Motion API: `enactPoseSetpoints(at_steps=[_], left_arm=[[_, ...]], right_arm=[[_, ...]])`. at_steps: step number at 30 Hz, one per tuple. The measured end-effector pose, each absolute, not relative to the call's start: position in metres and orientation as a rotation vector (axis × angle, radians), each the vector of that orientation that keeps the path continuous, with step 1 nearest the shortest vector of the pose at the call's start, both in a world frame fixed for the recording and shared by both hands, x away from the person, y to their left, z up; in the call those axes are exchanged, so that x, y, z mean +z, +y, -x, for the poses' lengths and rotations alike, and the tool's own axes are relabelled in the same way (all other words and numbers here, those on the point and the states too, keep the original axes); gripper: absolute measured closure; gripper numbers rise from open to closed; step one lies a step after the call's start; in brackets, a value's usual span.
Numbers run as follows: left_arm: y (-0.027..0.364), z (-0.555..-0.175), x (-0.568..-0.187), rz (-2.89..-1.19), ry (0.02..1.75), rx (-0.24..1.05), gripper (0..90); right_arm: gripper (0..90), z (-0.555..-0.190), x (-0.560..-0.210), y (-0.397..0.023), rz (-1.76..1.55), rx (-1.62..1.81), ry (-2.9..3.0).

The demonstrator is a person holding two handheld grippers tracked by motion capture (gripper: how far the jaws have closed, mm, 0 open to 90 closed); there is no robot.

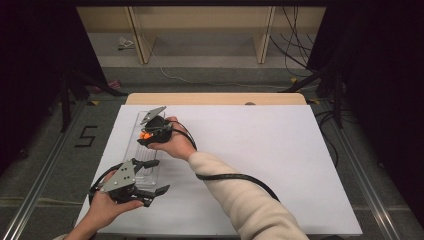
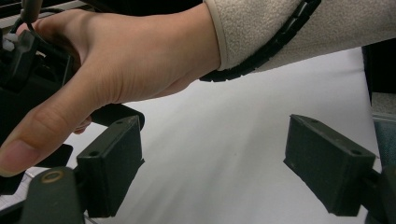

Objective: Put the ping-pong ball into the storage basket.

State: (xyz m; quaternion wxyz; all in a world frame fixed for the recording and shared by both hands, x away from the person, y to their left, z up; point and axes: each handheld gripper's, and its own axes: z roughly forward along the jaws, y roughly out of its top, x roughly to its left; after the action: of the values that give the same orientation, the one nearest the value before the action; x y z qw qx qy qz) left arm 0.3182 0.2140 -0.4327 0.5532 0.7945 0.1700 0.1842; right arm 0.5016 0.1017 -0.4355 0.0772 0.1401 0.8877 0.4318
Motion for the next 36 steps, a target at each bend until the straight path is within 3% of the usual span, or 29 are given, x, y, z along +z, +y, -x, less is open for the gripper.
enactPoseSetpoints(at_steps=[31, 36], left_arm=[[0.2139, -0.3181, -0.4329, -1.878, 0.401, 0.434, 18.5], [0.2136, -0.3179, -0.433, -1.877, 0.402, 0.434, 18.5]], right_arm=[[51.1, -0.501, -0.4406, 0.1046, -0.427, 1.299, 2.669], [44.6, -0.5007, -0.4389, 0.1049, -0.442, 1.309, 2.658]])
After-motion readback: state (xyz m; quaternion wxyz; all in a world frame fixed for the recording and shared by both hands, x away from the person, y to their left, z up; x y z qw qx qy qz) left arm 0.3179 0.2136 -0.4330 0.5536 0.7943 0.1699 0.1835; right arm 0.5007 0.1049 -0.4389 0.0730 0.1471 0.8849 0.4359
